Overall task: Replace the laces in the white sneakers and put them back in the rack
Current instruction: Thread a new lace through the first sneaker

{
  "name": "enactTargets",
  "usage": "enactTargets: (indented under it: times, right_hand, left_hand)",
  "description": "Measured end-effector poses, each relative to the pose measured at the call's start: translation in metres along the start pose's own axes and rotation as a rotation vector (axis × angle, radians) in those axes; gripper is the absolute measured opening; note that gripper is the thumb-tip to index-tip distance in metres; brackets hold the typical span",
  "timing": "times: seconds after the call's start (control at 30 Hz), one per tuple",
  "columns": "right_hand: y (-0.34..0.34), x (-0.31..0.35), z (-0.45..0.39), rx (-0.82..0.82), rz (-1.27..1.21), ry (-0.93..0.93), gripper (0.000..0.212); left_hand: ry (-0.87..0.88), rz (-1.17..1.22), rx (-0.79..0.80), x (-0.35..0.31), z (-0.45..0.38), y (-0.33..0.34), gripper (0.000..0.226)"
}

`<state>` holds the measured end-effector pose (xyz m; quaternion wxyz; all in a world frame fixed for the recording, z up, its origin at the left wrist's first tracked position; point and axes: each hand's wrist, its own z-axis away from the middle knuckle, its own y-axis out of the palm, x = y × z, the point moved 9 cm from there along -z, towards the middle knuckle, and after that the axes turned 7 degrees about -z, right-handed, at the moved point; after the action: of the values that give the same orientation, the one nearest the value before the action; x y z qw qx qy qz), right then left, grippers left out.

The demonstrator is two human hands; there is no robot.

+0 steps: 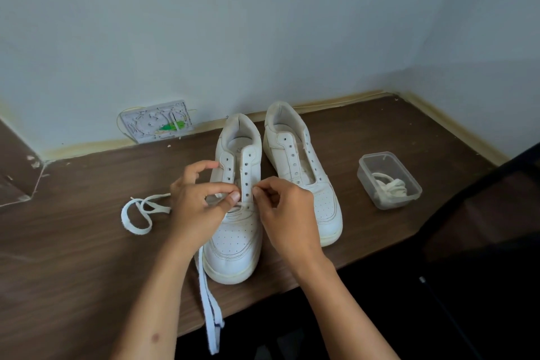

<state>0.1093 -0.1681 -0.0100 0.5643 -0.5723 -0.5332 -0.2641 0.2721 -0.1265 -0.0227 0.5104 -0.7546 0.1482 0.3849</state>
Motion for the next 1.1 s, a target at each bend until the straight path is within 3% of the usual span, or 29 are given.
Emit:
enactTargets:
  times: [0.13, 0.3, 0.47, 0.63, 0.73, 0.87, 1.0, 1.1]
  right_hand:
    - [-0.002, -0.001, -0.001, -0.002, -0.007, 0.002, 0.009]
    - [0.001, 0.001, 0.001, -0.002, 0.04, -0.025, 0.01]
    - [0.0, 0.002, 0.003, 0.007, -0.003, -0.027, 0.012]
    - [0.005, -0.002, 0.006, 0.035, 0.024, -0.023, 0.04]
    - [0.006, 0.001, 0.009, 0.013, 0.102, -0.047, 0.042]
    - [0.004, 0.008, 0.013, -0.05, 0.142, -0.077, 0.027]
    - [0.006, 0.007, 0.014, -0.067, 0.145, -0.062, 0.026]
    - [0.006, 0.005, 0.014, -0.083, 0.141, -0.057, 0.027]
  left_hand:
    - [-0.051, 0.07, -0.062, 0.009, 0.001, 0.005, 0.032]
    - [-0.196, 0.314, -0.029, 0.028, 0.002, 0.021, 0.031]
    - [-0.229, 0.353, -0.067, 0.02, 0.007, 0.019, 0.023]
    - [-0.179, 0.186, -0.221, 0.008, 0.013, 0.009, 0.035]
    - [-0.124, 0.061, -0.256, 0.001, 0.016, 0.005, 0.032]
    - [-0.085, -0.05, -0.159, -0.004, 0.013, 0.002, 0.032]
    - [-0.003, -0.212, -0.037, -0.007, 0.008, 0.0, 0.025]
    - [-0.008, -0.222, -0.043, -0.007, 0.007, 0.002, 0.025]
